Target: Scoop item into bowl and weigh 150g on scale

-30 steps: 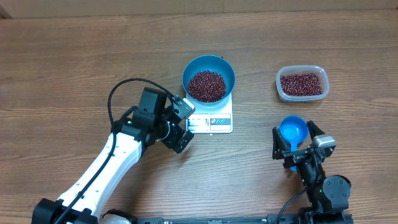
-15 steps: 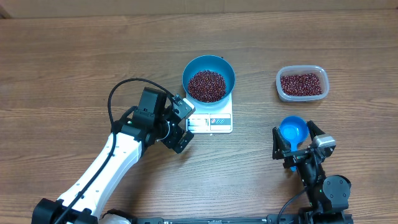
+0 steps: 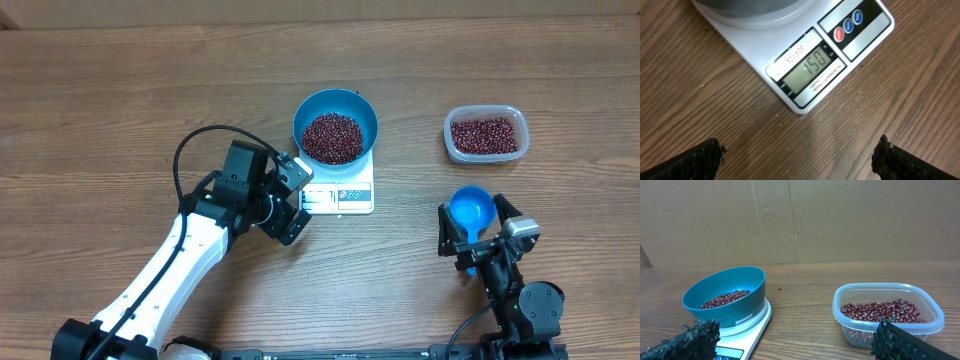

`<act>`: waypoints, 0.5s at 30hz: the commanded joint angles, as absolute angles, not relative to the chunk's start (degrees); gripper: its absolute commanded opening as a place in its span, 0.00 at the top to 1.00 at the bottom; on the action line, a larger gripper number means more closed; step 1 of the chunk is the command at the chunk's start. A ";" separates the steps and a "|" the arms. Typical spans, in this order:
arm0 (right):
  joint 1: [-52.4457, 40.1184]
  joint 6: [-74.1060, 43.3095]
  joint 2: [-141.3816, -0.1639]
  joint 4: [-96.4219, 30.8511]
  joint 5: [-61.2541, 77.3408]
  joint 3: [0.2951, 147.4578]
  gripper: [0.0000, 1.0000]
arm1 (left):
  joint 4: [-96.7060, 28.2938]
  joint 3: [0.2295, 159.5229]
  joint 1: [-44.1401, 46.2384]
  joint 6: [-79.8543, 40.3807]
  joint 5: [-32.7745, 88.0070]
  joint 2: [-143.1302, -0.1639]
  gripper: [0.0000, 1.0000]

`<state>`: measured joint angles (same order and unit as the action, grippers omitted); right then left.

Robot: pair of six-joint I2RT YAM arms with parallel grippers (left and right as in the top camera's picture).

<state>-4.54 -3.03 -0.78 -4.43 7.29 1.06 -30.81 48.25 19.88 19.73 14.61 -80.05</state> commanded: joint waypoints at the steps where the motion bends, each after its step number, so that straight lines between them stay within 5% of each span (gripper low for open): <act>1: -4.75 -3.62 -0.16 -4.12 7.53 0.45 0.00 | -30.85 47.99 20.23 20.18 11.79 -78.39 0.00; 15: -4.75 -3.62 -0.16 -4.12 7.53 0.45 0.00 | -36.67 47.99 19.25 20.16 1.08 -58.96 0.00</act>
